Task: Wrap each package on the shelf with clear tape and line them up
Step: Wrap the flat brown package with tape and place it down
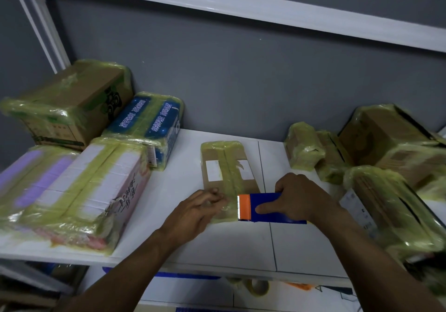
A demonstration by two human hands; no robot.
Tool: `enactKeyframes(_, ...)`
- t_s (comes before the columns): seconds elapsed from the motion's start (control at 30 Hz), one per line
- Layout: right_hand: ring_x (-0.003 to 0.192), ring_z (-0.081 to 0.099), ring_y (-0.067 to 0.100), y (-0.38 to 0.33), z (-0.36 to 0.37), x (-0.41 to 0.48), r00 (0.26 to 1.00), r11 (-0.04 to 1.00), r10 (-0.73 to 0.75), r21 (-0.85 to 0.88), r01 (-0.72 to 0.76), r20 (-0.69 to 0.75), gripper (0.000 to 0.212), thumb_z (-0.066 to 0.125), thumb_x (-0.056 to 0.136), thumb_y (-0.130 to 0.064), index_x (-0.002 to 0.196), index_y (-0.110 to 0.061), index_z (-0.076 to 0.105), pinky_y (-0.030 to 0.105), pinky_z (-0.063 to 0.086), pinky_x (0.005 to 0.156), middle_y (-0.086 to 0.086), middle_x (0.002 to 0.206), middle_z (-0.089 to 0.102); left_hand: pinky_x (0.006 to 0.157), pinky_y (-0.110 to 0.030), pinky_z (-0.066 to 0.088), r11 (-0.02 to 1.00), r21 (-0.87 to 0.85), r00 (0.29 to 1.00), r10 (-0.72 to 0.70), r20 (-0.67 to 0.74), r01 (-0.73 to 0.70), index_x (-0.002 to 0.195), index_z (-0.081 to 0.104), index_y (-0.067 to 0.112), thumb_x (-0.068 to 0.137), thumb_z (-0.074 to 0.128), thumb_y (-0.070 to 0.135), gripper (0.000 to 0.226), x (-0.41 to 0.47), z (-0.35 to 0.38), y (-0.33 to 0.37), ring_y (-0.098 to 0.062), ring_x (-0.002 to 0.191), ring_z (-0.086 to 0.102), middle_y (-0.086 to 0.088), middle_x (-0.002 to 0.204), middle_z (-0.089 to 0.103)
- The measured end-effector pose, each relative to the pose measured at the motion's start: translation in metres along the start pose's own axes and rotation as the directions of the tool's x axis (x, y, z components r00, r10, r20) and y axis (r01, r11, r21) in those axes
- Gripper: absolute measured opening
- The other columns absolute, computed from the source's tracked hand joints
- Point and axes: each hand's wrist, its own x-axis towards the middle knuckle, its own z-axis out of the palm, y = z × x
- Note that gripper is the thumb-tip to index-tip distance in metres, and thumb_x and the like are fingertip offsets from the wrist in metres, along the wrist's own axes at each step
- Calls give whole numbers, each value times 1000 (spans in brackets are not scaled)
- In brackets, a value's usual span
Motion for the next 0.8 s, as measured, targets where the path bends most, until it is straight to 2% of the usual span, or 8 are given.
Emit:
enactKeyframes(0.1, 75, 67, 10, -2, 4, 1, 1000, 1000, 6, -20, -6, -5, 62, 82, 61, -76, 86, -22, 64, 29, 60, 73, -8, 82, 68, 89, -39, 60, 1000, 19, 1000, 3, -15, -3, 126, 72, 17, 77, 86, 8, 51, -2, 1, 3, -31, 117, 66, -11, 126, 69)
enactKeyframes(0.17, 73, 67, 10, -2, 6, 3, 1000, 999, 4, -34, -5, -13, 64, 82, 61, -76, 88, -21, 66, 28, 59, 71, -8, 81, 68, 83, -32, 59, 998, 55, 999, 9, -32, -7, 123, 74, 21, 78, 86, 13, 47, 0, 1, 3, -27, 114, 67, -7, 123, 71)
enactKeyframes(0.27, 73, 66, 9, -1, 8, 4, 1000, 999, 8, -33, -8, -12, 67, 82, 61, -77, 90, -19, 66, 27, 58, 70, -8, 80, 66, 79, -23, 56, 997, 42, 995, -60, -75, 64, 115, 77, 28, 85, 79, 40, 33, 5, 0, 5, -13, 106, 68, 5, 116, 73)
enactKeyframes(0.33, 73, 65, 9, 0, 10, 4, 1000, 999, 7, -32, -7, -15, 66, 81, 61, -78, 91, -20, 65, 26, 57, 69, -10, 79, 64, 79, -21, 55, 994, 19, 990, -104, -93, 107, 108, 79, 28, 85, 73, 51, 33, 11, 2, 7, -9, 101, 68, 8, 110, 73)
enactKeyframes(0.47, 72, 65, 8, 3, 14, 3, 1000, 1000, 12, -18, -13, -25, 65, 80, 62, -79, 90, -23, 64, 23, 55, 68, -11, 79, 63, 97, -27, 52, 999, 28, 994, -28, -106, 31, 102, 81, 20, 83, 80, 31, 22, 13, 14, 6, -15, 109, 69, 2, 112, 76)
enactKeyframes(0.53, 71, 65, 8, 3, 17, 1, 999, 1000, 20, -4, -20, -38, 64, 80, 61, -79, 89, -22, 65, 23, 55, 66, -10, 79, 65, 95, -35, 56, 999, 29, 995, -24, -100, 27, 102, 81, 17, 77, 87, 21, 26, 11, 17, 5, -17, 104, 72, 0, 109, 77)
enactKeyframes(0.67, 68, 65, 6, 4, 21, -6, 998, 998, 22, 53, -20, -54, 56, 79, 62, -79, 80, -29, 59, 19, 50, 62, -14, 75, 63, 84, -40, 62, 999, 21, 993, -33, -109, 35, 108, 78, 12, 73, 90, 13, 37, 14, 12, 6, -22, 99, 74, -5, 108, 77)
enactKeyframes(0.8, 71, 66, 5, 1, 19, -13, 999, 995, 6, 96, -2, -41, 53, 79, 65, -77, 81, -32, 56, 20, 53, 68, -16, 76, 62, 87, -34, 58, 998, 26, 997, 51, -64, -49, 111, 78, 11, 63, 95, 11, 51, 13, 5, 3, -25, 102, 73, -6, 111, 76)
